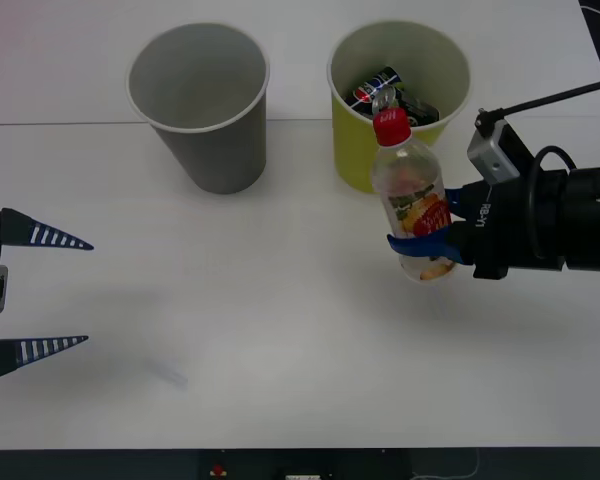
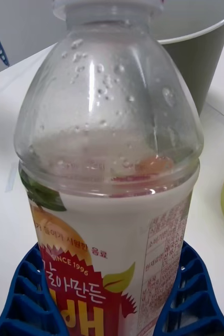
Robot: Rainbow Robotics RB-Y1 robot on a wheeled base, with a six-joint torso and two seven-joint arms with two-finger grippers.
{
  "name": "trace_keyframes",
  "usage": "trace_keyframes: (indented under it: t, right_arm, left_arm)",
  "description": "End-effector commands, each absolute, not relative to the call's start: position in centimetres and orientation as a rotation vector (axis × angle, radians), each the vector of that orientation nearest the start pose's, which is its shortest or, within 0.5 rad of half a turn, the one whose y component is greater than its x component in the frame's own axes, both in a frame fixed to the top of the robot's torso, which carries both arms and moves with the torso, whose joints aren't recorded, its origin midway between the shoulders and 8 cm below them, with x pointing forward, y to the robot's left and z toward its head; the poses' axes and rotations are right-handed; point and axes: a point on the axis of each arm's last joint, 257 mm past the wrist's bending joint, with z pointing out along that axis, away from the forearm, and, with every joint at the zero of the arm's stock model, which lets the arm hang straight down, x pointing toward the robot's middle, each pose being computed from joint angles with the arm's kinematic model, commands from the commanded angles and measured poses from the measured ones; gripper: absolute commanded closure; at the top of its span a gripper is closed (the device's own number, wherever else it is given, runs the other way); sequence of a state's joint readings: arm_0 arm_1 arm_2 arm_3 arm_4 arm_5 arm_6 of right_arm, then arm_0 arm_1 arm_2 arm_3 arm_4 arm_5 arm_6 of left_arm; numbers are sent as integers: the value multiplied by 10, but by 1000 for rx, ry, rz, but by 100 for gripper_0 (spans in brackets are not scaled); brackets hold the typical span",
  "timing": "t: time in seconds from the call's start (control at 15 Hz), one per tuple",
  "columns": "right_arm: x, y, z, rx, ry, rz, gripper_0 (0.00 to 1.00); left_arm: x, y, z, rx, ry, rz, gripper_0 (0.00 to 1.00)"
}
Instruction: Put the can into the green bin and the plastic bottle into the gray bin
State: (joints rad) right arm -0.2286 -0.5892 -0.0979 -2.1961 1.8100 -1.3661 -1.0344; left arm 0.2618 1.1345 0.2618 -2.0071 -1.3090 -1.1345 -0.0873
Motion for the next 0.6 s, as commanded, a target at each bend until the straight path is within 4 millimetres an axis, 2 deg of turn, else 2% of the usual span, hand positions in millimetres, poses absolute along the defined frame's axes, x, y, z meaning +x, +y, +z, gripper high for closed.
trace_keyframes:
  t: [0.07,0.2,0.33,0.6]
  right_arm:
    - [410,-81,-75,-1118,1814,557,100]
    - [423,-59,-54,-1083,1834,526,100]
    - [433,-42,-44,-1078,1842,495,100]
    - [473,-7,-16,-1104,1846,501,100]
  left_arm:
    - [341,286,-167,1762,1444,-118,0]
    - [341,286,-167,1762,1444,-118,0]
    - [341,286,-167,1762,1444,-118,0]
    - [341,286,-167,1762,1444,-118,0]
